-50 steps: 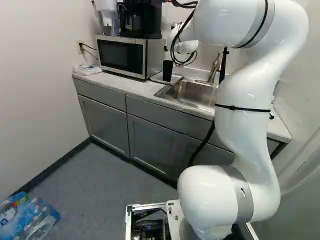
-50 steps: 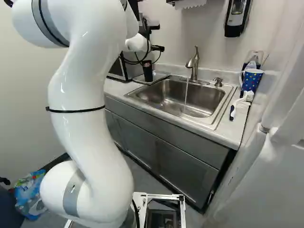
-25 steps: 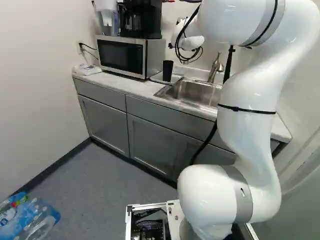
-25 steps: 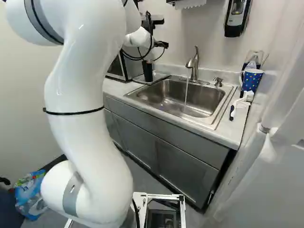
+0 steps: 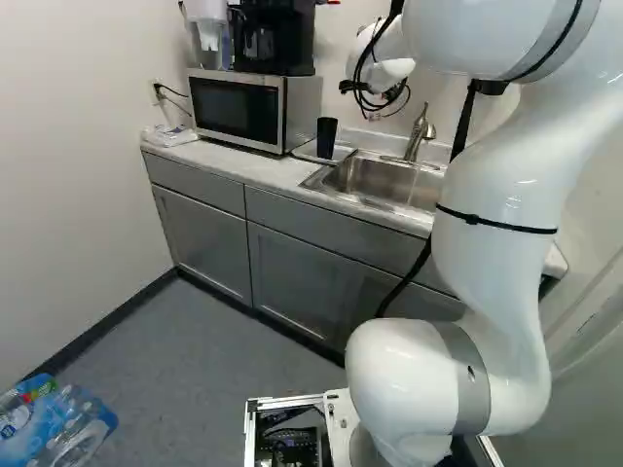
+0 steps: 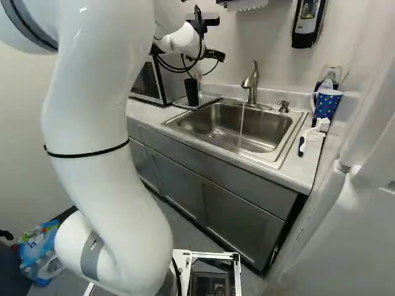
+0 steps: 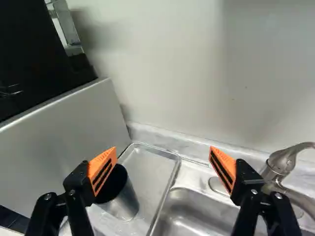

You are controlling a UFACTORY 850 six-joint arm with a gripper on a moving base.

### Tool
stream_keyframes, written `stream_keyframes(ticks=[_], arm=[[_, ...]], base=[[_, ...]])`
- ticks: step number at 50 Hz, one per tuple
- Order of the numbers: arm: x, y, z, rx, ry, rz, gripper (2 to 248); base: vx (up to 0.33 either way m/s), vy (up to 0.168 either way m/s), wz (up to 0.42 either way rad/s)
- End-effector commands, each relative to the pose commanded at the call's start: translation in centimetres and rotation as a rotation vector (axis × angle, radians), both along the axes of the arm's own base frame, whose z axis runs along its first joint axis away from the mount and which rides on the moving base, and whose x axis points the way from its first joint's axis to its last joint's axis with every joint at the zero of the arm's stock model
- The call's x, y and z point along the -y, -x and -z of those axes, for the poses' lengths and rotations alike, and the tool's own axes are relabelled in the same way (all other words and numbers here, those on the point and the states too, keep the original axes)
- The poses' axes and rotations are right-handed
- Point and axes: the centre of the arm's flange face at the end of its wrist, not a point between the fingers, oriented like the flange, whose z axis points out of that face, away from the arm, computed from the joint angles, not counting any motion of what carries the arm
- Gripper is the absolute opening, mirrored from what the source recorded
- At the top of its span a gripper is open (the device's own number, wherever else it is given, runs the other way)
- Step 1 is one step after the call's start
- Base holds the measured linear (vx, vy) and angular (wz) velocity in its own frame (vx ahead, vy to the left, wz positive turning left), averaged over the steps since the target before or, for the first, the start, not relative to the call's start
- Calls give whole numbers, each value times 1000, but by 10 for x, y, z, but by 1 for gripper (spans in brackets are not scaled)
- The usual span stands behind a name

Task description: Rinse the cup and place it in the tray

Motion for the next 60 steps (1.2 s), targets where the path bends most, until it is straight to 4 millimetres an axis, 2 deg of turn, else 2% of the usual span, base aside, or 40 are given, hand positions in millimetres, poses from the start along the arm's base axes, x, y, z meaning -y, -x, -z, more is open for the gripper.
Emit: stream_keyframes(ticks=[24, 60], arm=[[27, 36, -26, 33, 7, 54, 247], [59, 35, -26, 35, 8, 106, 247]], base=[[0, 0, 0], [0, 0, 0]])
